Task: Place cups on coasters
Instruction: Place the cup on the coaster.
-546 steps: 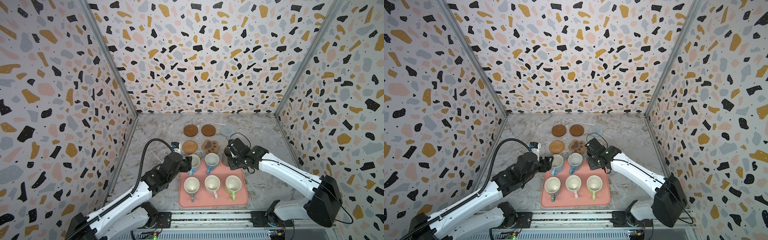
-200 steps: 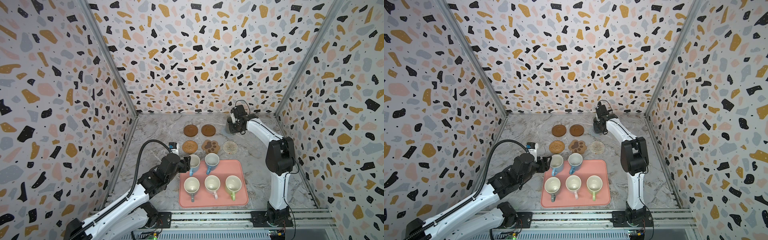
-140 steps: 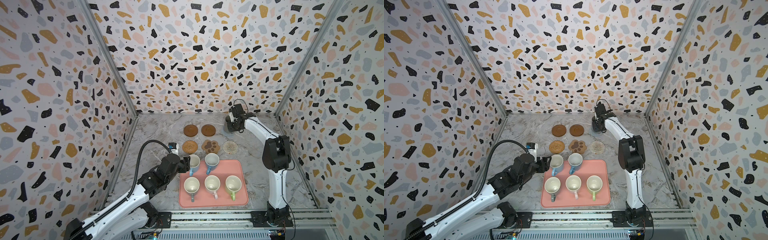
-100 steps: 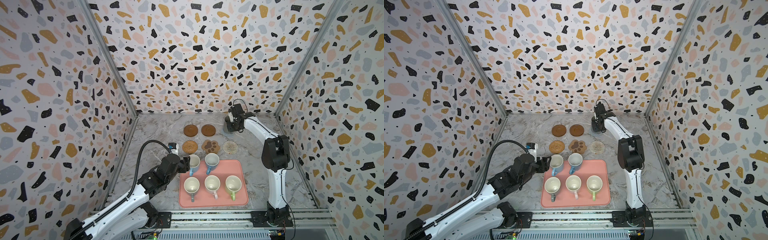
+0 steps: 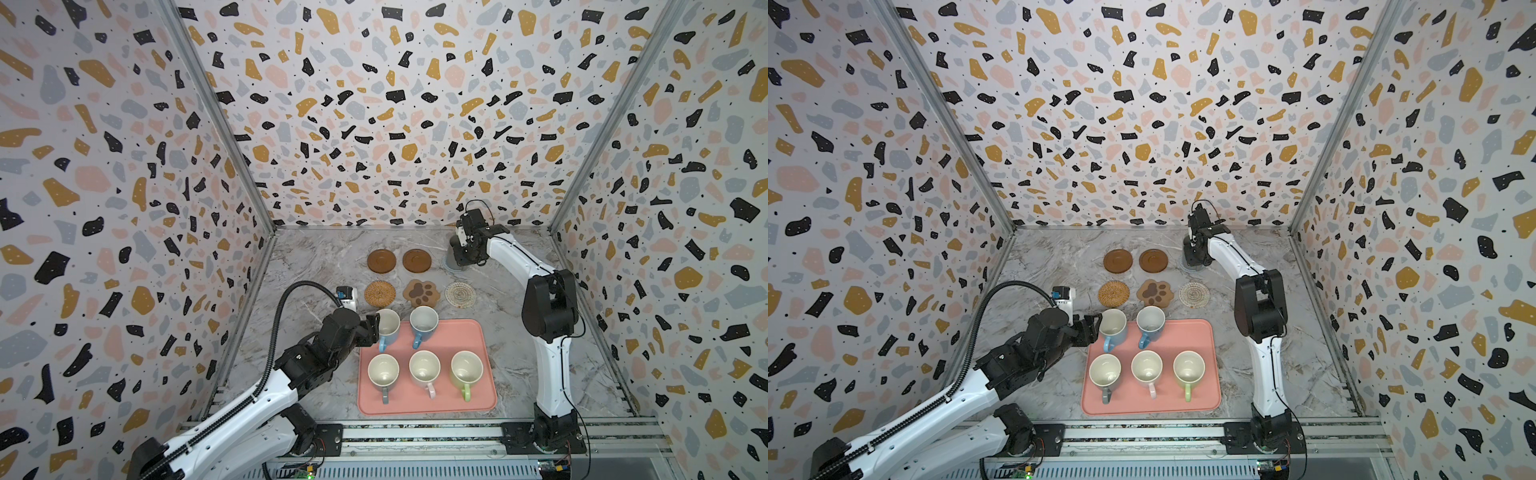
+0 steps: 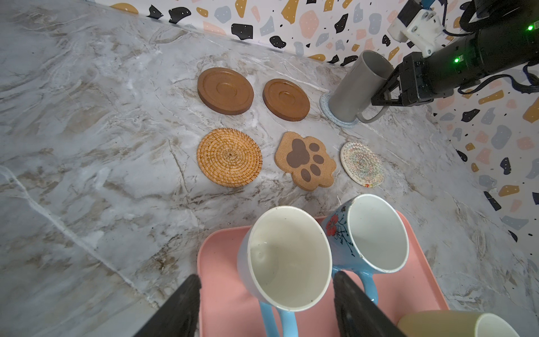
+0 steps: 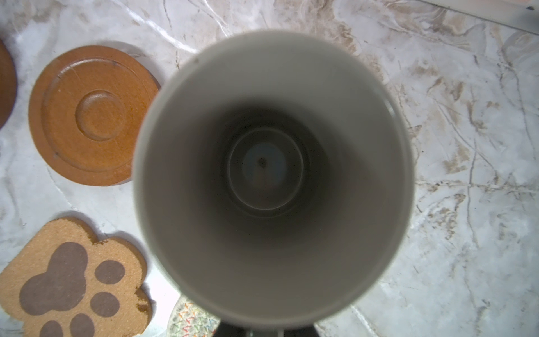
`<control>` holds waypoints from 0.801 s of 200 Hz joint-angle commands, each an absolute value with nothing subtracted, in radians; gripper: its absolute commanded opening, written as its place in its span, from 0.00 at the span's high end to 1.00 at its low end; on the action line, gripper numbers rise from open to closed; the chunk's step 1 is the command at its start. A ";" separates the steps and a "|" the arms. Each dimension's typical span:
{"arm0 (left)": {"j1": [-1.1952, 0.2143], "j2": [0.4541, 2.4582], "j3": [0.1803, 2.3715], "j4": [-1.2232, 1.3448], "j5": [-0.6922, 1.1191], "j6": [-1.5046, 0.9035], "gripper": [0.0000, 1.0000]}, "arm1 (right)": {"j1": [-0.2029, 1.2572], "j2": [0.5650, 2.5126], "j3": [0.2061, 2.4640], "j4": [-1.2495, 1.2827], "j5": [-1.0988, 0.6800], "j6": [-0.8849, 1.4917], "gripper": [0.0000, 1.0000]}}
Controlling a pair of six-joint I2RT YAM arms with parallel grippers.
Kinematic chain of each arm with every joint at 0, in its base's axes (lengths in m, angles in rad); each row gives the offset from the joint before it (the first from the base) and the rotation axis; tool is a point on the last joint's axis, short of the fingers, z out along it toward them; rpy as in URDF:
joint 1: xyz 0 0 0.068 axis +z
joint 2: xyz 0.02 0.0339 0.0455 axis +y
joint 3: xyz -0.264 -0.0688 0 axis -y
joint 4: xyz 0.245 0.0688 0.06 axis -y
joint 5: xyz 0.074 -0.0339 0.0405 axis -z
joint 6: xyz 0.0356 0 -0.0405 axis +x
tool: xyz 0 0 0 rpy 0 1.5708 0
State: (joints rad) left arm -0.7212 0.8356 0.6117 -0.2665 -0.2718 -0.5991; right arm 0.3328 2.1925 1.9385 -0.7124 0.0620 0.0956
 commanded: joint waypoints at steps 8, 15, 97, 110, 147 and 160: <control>-0.724 0.825 0.597 -0.253 -0.288 -0.604 0.27 | 0.330 2.179 1.997 -0.692 0.063 0.094 0.93; -0.724 0.825 0.596 -0.252 -0.288 -0.605 0.27 | 0.330 2.179 1.996 -0.690 0.064 0.095 0.93; -0.724 0.827 0.598 -0.252 -0.288 -0.604 0.27 | 0.327 2.167 2.002 -0.692 0.077 0.100 0.69; -0.724 0.826 0.601 -0.252 -0.290 -0.604 0.27 | 0.325 2.164 2.005 -0.694 0.077 0.100 0.68; -0.724 0.827 0.606 -0.251 -0.295 -0.603 0.27 | 0.321 2.147 2.006 -0.696 0.079 0.103 0.58; -0.723 0.827 0.606 -0.252 -0.297 -0.601 0.27 | 0.317 2.141 2.006 -0.704 0.081 0.105 0.56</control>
State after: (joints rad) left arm -0.7212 0.8356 0.6064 -0.2680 -0.2745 -0.5991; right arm 0.3244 2.1925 1.9732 -0.6956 0.0685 0.0986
